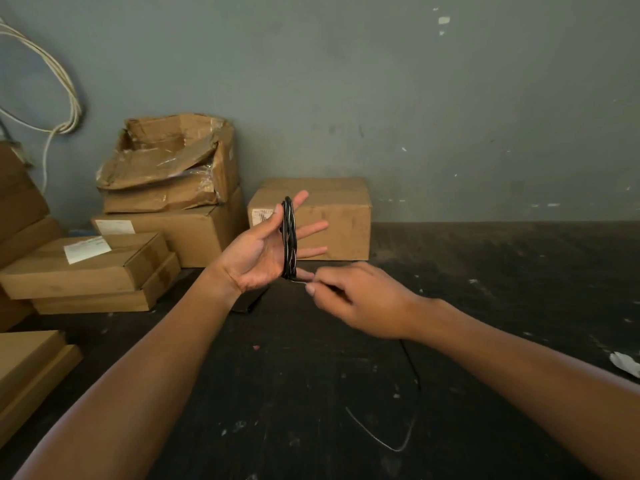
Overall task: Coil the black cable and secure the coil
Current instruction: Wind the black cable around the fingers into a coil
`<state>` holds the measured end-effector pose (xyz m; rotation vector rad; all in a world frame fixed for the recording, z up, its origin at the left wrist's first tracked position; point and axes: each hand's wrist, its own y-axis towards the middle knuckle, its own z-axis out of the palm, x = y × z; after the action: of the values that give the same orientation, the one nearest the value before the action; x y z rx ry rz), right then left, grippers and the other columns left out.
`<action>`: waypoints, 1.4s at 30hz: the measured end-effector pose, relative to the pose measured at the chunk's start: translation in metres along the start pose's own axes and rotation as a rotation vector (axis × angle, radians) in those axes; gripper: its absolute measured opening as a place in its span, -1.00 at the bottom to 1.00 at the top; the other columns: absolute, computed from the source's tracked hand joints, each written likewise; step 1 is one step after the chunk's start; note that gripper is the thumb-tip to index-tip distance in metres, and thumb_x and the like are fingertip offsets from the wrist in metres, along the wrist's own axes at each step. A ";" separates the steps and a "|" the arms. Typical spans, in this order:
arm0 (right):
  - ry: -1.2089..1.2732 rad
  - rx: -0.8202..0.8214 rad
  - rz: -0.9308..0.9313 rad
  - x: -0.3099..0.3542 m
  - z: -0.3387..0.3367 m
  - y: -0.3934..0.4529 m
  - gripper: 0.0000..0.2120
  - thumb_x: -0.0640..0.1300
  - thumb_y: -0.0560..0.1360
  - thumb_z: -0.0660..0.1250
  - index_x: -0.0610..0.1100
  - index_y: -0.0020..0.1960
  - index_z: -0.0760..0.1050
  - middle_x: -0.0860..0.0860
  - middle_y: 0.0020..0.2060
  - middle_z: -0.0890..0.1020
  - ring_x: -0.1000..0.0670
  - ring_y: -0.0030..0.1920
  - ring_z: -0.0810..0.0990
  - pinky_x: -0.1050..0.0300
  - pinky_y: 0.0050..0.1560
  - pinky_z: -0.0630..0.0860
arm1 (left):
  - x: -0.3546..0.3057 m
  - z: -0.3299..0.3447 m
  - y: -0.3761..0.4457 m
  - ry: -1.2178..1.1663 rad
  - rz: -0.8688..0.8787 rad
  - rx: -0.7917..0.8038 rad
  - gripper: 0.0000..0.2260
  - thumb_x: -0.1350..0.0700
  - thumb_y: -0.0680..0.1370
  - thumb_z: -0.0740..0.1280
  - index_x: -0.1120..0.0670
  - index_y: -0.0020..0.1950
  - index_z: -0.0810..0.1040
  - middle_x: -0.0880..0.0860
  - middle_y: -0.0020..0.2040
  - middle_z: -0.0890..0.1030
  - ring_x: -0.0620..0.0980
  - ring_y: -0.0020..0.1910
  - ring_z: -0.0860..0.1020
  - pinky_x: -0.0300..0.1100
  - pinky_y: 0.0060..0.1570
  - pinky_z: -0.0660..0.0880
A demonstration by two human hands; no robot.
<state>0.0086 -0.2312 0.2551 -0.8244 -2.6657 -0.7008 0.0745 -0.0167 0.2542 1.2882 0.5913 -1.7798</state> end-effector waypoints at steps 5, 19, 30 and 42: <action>0.177 -0.030 0.041 0.004 -0.026 0.012 -0.76 -0.03 0.64 0.20 0.01 -0.19 0.49 0.19 -0.33 0.62 0.17 -0.52 0.41 0.32 -0.51 0.34 | 0.008 -0.002 -0.001 0.054 -0.035 0.006 -0.59 -0.20 0.61 0.11 -0.28 0.47 0.36 0.11 0.40 0.53 0.20 0.31 0.54 0.37 0.21 0.44; 0.368 -0.139 0.255 -0.017 -0.082 0.036 -0.77 -0.01 0.62 0.24 -0.01 -0.17 0.55 0.15 -0.56 0.34 0.13 -0.54 0.26 0.20 -0.46 0.21 | 0.028 0.001 -0.011 0.157 -0.183 0.049 -0.58 -0.16 0.58 0.18 -0.26 0.45 0.39 0.08 0.46 0.46 0.27 0.45 0.36 0.54 0.34 0.04; 0.132 -0.216 0.204 -0.034 -0.090 0.043 -0.87 -0.10 0.59 0.31 -0.09 -0.05 0.62 0.22 -0.25 0.62 0.43 -0.25 0.52 0.50 -0.17 0.39 | 0.020 0.028 -0.014 0.062 -0.261 0.390 -0.50 -0.08 0.63 0.24 -0.18 0.56 0.22 0.18 0.57 0.24 0.33 0.52 0.21 0.51 0.36 0.09; 0.301 -0.280 0.183 -0.056 -0.061 0.029 -0.78 -0.17 0.64 0.21 -0.03 -0.15 0.52 0.27 -0.52 0.51 0.29 -0.48 0.44 0.45 -0.42 0.34 | 0.005 0.047 -0.019 0.003 -0.155 0.511 -0.49 -0.07 0.62 0.26 -0.17 0.56 0.22 0.23 0.58 0.18 0.38 0.53 0.13 0.42 0.30 0.14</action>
<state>0.0775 -0.2679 0.2966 -0.9336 -2.2250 -1.0717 0.0327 -0.0442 0.2645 1.6169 0.2435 -2.1449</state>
